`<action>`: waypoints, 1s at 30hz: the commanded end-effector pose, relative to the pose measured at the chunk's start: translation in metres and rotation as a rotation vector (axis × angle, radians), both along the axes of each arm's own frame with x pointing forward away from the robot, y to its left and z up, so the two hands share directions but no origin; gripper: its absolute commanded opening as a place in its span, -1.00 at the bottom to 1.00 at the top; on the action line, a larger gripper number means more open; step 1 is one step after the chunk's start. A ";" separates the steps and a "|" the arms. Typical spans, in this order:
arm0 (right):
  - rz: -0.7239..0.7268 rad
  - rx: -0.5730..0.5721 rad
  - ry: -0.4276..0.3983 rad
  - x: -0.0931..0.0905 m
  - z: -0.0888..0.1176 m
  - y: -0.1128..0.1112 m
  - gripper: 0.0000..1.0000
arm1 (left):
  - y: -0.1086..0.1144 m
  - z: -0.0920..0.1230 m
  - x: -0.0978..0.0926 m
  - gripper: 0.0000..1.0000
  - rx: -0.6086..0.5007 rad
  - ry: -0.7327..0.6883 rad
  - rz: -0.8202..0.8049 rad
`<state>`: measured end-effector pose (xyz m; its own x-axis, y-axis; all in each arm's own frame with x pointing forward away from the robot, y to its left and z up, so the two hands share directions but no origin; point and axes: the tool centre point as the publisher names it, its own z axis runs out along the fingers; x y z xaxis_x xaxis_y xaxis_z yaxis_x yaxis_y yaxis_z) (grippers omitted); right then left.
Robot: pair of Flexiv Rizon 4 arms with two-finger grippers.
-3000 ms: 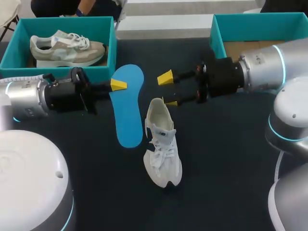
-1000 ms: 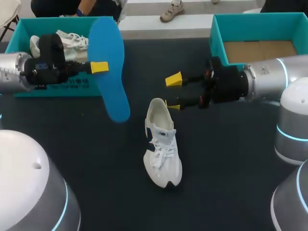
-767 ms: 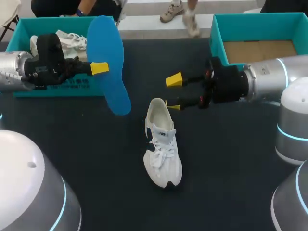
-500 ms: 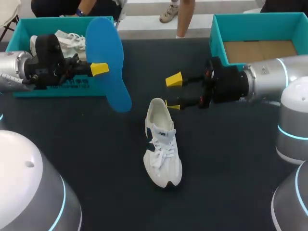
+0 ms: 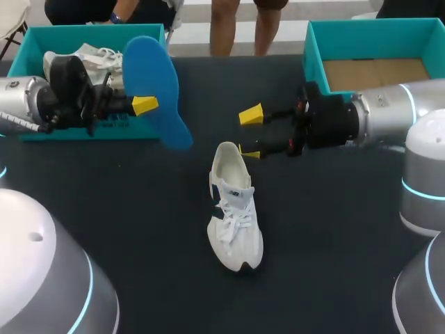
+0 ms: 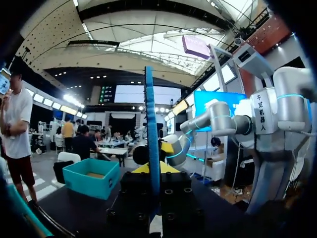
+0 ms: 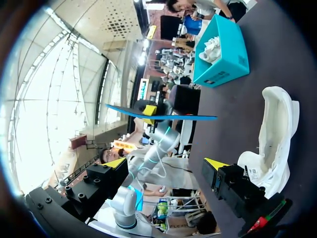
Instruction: Take the shoe out of the shoebox, open the shoe tongue, remove and reinsert the insole, then place the shoe into the shoebox
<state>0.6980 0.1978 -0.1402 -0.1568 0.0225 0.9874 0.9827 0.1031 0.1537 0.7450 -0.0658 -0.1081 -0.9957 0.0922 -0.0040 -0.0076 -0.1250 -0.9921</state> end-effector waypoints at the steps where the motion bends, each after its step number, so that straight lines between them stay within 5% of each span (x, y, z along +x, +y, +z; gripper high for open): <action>1: -0.003 0.000 0.000 -0.001 -0.001 0.002 1.00 | -0.001 -0.009 0.008 -1.00 -0.045 -0.670 0.021; 9: -0.003 0.000 0.000 -0.001 -0.001 0.002 1.00 | -0.003 -0.013 0.014 -1.00 -0.048 -1.200 0.054; 17: -0.003 0.000 0.000 -0.001 -0.001 0.002 1.00 | -0.002 -0.025 0.016 -1.00 -0.028 -1.546 0.073; 30: -0.003 0.000 0.000 -0.001 -0.001 0.002 1.00 | -0.002 -0.031 0.019 -1.00 -0.067 -1.747 0.128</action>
